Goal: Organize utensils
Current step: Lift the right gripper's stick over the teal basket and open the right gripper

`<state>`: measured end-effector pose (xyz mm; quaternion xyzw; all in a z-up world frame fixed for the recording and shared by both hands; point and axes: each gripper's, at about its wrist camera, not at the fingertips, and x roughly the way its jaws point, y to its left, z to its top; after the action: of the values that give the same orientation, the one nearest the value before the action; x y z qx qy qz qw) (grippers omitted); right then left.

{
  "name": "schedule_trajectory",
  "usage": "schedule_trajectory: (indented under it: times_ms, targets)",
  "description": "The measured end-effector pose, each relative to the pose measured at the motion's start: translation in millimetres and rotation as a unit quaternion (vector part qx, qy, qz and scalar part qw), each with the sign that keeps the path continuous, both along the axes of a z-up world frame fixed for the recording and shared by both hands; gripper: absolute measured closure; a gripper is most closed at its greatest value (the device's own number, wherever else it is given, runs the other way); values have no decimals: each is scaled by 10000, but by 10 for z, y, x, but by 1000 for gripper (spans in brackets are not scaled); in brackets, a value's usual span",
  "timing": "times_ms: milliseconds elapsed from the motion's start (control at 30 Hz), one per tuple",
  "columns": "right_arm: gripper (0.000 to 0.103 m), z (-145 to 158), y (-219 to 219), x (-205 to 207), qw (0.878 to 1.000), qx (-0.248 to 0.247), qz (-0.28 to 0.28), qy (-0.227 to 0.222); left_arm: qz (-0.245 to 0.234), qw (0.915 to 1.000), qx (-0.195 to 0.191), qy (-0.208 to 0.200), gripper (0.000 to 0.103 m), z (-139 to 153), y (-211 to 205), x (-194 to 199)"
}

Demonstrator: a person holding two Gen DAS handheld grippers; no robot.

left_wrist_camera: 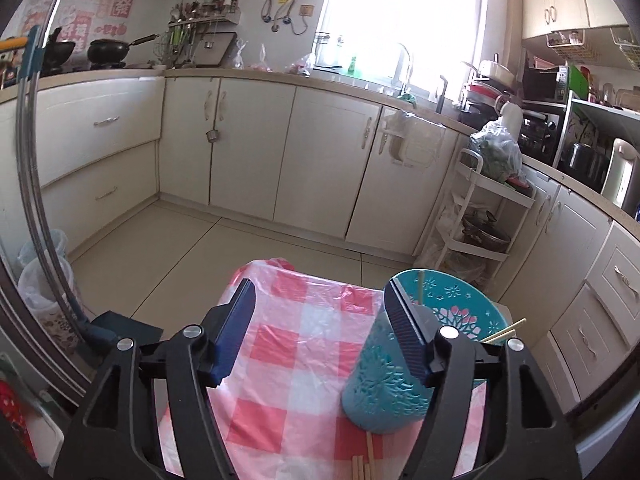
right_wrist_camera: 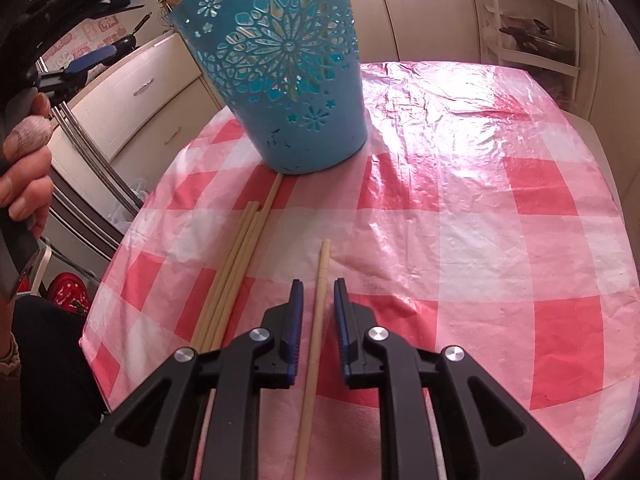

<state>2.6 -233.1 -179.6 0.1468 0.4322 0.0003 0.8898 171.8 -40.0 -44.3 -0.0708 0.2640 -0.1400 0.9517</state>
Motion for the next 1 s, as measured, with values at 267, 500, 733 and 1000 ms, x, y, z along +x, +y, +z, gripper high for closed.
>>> schedule_trajectory:
  times_ms: [267, 500, 733, 1000]
  targets:
    - [97, 8, 278, 6, 9904, -1356, 209, 171, 271, 9965, -435, 664, 37, -248, 311, 190]
    - [98, 438, -42, -241, 9981, 35, 32, -612, 335, 9948, -665, 697, 32, -175, 413, 217]
    - [98, 1432, -167, -286, 9788, 637, 11, -1946, 316, 9949, -646, 703, 30, -171, 400, 193]
    - [98, 2206, -200, 332, 9481, 355, -281, -3148, 350, 9945, -667, 728, 28, -174, 366, 181]
